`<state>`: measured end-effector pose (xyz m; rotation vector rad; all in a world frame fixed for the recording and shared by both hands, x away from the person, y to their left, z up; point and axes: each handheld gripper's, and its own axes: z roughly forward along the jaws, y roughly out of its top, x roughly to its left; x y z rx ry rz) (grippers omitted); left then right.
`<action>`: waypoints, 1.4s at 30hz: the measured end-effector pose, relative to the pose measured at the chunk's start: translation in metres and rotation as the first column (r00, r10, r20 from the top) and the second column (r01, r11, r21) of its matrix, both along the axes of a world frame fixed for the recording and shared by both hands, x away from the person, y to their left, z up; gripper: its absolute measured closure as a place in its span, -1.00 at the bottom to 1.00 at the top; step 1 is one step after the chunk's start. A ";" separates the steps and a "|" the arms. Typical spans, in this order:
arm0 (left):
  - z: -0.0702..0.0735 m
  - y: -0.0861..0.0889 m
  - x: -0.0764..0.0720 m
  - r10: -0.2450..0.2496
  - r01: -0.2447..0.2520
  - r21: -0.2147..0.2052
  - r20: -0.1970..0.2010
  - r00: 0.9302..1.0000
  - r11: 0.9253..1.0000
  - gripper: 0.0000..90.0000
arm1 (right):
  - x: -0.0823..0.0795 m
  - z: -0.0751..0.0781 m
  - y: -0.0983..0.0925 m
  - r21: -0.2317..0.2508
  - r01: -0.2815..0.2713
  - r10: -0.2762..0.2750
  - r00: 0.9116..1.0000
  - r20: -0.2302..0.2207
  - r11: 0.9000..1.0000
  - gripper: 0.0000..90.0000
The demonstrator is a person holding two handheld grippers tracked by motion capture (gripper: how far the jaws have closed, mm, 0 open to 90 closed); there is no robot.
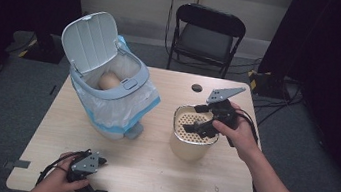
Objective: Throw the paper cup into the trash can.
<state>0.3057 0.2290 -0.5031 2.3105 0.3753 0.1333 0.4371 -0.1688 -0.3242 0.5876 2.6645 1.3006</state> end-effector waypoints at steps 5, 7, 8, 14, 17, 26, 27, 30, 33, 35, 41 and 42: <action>0.000 0.000 0.000 0.000 0.000 0.000 0.000 1.000 1.000 -1.00 | -0.005 -0.004 -0.005 -0.003 0.005 -0.005 1.000 -0.001 1.000 -0.68; 0.000 0.000 0.000 0.000 0.000 0.000 0.000 1.000 1.000 -1.00 | -0.007 -0.007 -0.007 -0.015 0.005 -0.005 1.000 0.008 1.000 -0.68; 0.000 0.000 0.000 0.000 0.000 0.000 0.000 1.000 1.000 -1.00 | -0.008 -0.008 -0.007 -0.017 0.005 -0.005 1.000 0.010 1.000 -0.68; 0.000 0.000 0.000 -0.001 0.001 0.000 0.000 1.000 1.000 -1.00 | -0.017 -0.013 -0.013 -0.024 -0.008 0.008 1.000 0.006 1.000 -0.68; 0.000 0.000 0.000 0.000 0.000 0.000 0.000 1.000 1.000 -1.00 | -0.019 -0.014 -0.015 -0.021 -0.009 0.009 1.000 -0.002 1.000 -0.68; 0.000 0.000 0.000 0.003 -0.003 -0.001 -0.001 1.000 1.000 -1.00 | -0.028 -0.021 -0.031 -0.019 -0.007 0.007 1.000 -0.015 1.000 -0.68; 0.000 0.000 0.000 0.006 -0.006 -0.005 -0.003 1.000 1.000 -1.00 | -0.029 -0.022 -0.033 -0.019 -0.006 0.006 1.000 -0.015 1.000 -0.68; 0.000 0.000 0.000 0.006 -0.006 -0.005 -0.003 1.000 1.000 -1.00 | -0.032 -0.024 -0.037 -0.017 -0.011 0.011 1.000 -0.023 1.000 -0.68; 0.000 0.000 0.000 0.003 -0.003 -0.001 -0.001 1.000 1.000 -1.00 | -0.035 -0.026 -0.040 -0.022 -0.010 0.009 1.000 -0.022 1.000 -0.68; 0.000 0.000 0.000 0.003 -0.003 0.000 -0.001 1.000 1.000 -1.00 | -0.036 -0.027 -0.043 -0.022 -0.011 0.011 1.000 -0.019 1.000 -0.68; 0.000 0.000 0.000 0.003 -0.003 -0.001 -0.001 1.000 1.000 -1.00 | -0.042 -0.031 -0.052 -0.016 0.001 -0.001 1.000 -0.021 1.000 -0.68; 0.000 0.000 0.000 0.003 -0.003 -0.001 -0.001 1.000 1.000 -1.00 | -0.043 -0.033 -0.053 -0.018 0.005 -0.005 1.000 -0.020 1.000 -0.68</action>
